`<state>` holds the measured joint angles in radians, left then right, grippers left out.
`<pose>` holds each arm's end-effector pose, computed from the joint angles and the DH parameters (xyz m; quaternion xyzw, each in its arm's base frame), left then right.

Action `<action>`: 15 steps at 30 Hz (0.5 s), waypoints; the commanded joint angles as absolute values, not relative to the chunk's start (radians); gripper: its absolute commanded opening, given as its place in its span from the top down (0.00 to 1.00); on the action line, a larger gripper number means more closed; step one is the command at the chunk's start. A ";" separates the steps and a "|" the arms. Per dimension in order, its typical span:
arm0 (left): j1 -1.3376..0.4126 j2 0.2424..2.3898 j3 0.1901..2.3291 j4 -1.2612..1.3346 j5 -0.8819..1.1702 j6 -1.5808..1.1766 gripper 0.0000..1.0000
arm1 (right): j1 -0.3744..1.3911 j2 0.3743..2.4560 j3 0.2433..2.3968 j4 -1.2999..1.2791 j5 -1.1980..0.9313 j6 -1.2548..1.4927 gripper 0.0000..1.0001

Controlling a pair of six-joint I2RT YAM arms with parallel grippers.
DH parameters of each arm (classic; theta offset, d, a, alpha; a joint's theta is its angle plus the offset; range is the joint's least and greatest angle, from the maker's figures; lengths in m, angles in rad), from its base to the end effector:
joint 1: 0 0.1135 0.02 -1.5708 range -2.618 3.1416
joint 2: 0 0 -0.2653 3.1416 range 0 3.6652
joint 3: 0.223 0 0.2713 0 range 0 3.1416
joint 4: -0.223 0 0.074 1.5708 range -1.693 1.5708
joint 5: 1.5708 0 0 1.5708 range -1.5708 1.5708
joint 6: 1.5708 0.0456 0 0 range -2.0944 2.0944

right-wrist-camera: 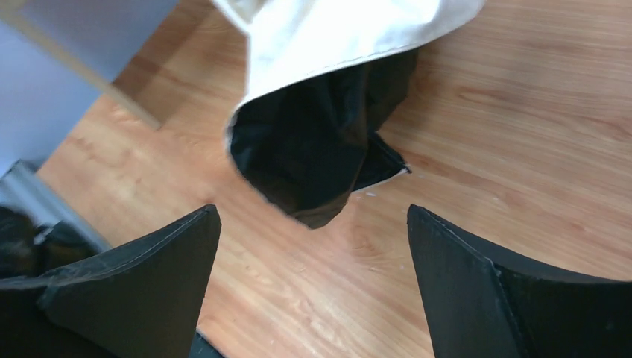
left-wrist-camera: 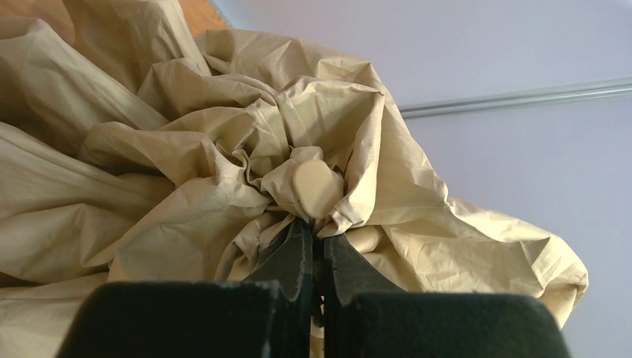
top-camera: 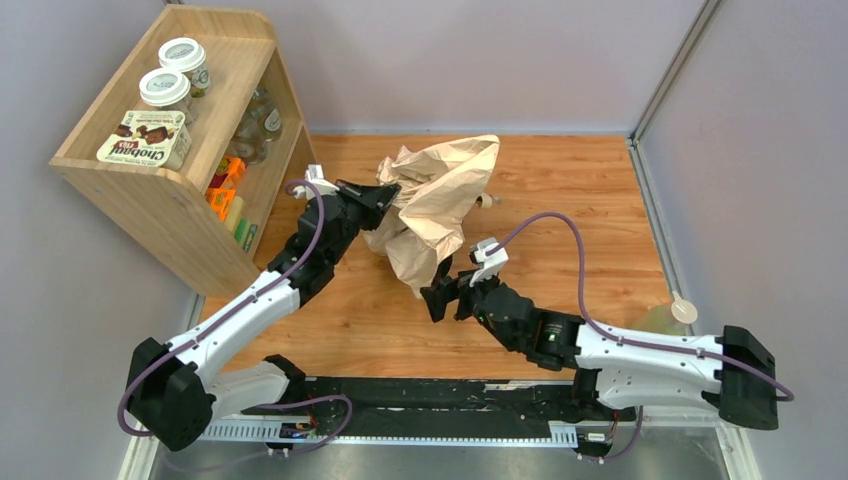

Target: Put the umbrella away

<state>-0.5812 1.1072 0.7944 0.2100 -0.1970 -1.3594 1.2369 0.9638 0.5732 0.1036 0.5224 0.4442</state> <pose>0.2470 -0.1516 0.3143 -0.3413 0.6587 -0.5087 0.4369 0.1018 0.2241 0.2540 -0.1561 0.7735 0.2929 0.5399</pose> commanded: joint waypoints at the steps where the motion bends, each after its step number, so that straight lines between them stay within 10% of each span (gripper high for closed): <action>1: -0.595 1.063 0.851 0.262 -0.236 -1.440 1.00 | 1.252 1.061 0.704 0.163 0.828 0.540 0.04; 4: -0.601 1.052 0.851 0.239 -0.252 -1.439 1.00 | 1.253 1.115 0.770 0.066 0.929 0.612 0.20; 7: -0.600 1.048 0.851 0.226 -0.275 -1.439 1.00 | 1.253 1.115 0.758 0.028 0.960 0.640 0.61; 15: -0.600 1.057 0.847 0.238 -0.318 -1.440 1.00 | 1.255 0.882 0.638 0.102 0.423 0.395 1.00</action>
<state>-0.5953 1.0782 0.7948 0.1516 -0.2844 -1.4014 1.2480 1.0100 0.6796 0.0055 0.7387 0.5480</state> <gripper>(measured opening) 0.030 0.016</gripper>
